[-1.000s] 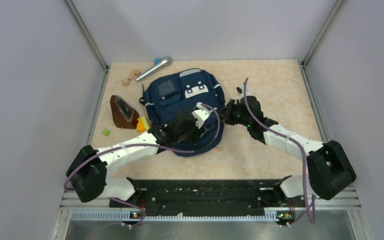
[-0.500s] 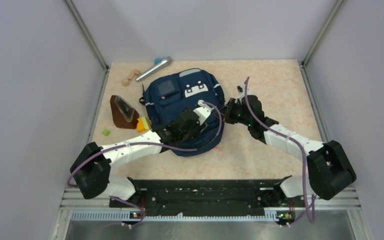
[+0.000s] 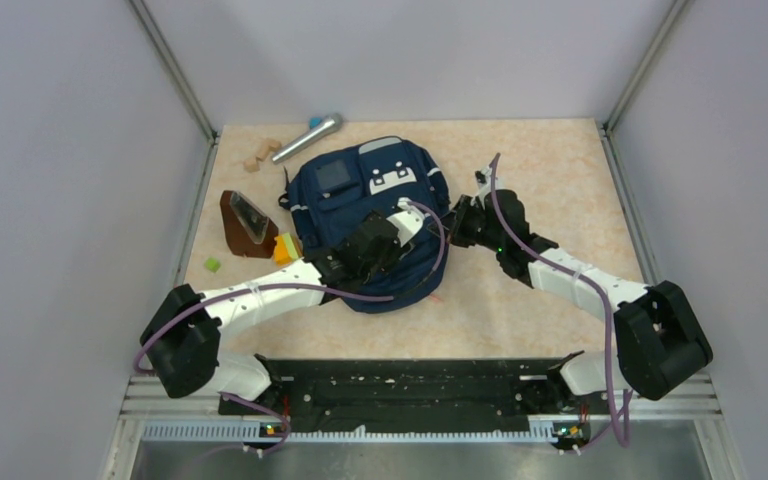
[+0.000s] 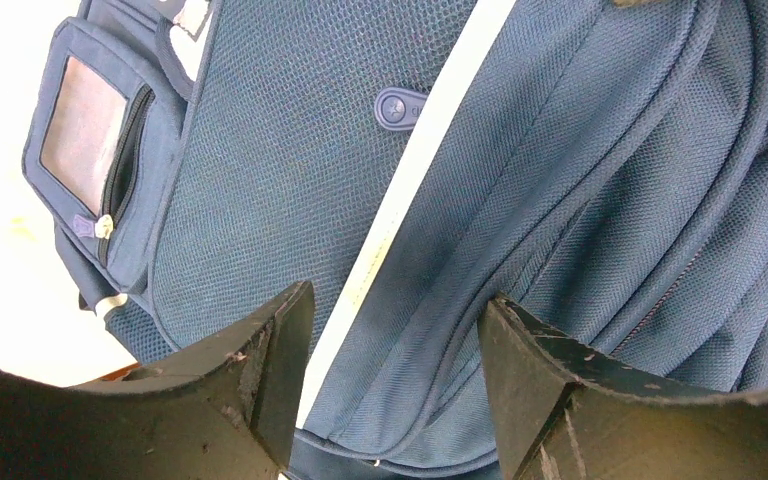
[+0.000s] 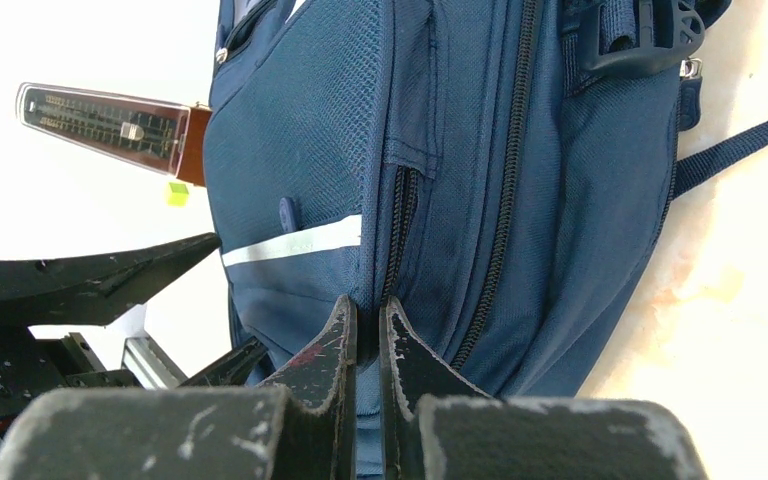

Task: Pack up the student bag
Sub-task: Unzip the student bag at the center of the board.

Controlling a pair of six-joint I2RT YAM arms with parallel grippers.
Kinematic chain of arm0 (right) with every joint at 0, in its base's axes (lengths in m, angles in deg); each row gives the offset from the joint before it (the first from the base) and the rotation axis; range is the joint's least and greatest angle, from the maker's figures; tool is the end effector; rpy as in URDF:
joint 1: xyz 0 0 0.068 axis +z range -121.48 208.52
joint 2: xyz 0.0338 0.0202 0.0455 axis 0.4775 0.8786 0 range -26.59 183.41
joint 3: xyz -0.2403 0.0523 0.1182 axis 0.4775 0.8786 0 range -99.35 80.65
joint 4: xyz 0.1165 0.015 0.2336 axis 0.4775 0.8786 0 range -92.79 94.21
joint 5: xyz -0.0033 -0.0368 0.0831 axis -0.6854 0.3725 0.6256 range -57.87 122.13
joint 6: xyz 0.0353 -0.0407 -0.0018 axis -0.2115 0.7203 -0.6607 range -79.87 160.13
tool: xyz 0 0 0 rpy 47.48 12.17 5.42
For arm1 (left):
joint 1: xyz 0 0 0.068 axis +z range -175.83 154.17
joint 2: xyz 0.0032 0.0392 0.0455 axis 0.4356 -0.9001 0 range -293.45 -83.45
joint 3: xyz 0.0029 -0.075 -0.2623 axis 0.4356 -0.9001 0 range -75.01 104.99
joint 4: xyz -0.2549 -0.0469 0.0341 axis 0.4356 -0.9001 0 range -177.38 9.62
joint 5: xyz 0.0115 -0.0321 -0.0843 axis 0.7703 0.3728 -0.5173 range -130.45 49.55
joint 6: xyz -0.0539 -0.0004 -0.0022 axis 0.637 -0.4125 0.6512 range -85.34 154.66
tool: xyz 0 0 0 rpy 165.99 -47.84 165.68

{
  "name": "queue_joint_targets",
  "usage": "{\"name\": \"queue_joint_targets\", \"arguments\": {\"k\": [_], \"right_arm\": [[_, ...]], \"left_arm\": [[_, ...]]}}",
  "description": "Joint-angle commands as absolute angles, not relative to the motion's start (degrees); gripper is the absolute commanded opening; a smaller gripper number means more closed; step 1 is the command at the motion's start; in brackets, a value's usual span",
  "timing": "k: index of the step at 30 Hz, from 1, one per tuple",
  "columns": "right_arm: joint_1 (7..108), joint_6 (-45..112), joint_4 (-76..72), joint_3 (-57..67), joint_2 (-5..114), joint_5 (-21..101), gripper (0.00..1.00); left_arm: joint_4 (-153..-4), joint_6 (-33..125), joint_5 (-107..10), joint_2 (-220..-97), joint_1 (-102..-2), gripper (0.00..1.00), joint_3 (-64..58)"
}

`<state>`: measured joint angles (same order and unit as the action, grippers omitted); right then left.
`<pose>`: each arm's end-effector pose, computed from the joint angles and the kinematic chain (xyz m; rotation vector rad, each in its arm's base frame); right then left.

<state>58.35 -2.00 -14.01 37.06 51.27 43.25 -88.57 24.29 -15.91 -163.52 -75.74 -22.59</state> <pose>0.2578 0.1557 0.2407 0.0909 2.1057 0.9828 0.2080 -0.2241 0.2507 0.8607 1.9518 0.0671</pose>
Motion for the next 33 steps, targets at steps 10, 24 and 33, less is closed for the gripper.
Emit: {"name": "queue_joint_targets", "arguments": {"k": [10, 24, 33], "right_arm": [[57.62, -1.44, -19.05, 36.66, 47.28, 45.89, 0.12], [57.26, 0.92, -17.25, 37.97, 43.86, 42.94, 0.48], [57.26, 1.06, -18.43, 40.52, 42.4, 42.26, 0.52]], "left_arm": [[-88.19, 20.97, -20.0, -161.93, -73.92, 0.69, -19.35], [-86.76, 20.98, -17.35, -162.67, -73.73, 0.46, -19.29], [-85.5, 22.73, -14.2, -166.01, -73.81, 0.38, -19.25]]}}
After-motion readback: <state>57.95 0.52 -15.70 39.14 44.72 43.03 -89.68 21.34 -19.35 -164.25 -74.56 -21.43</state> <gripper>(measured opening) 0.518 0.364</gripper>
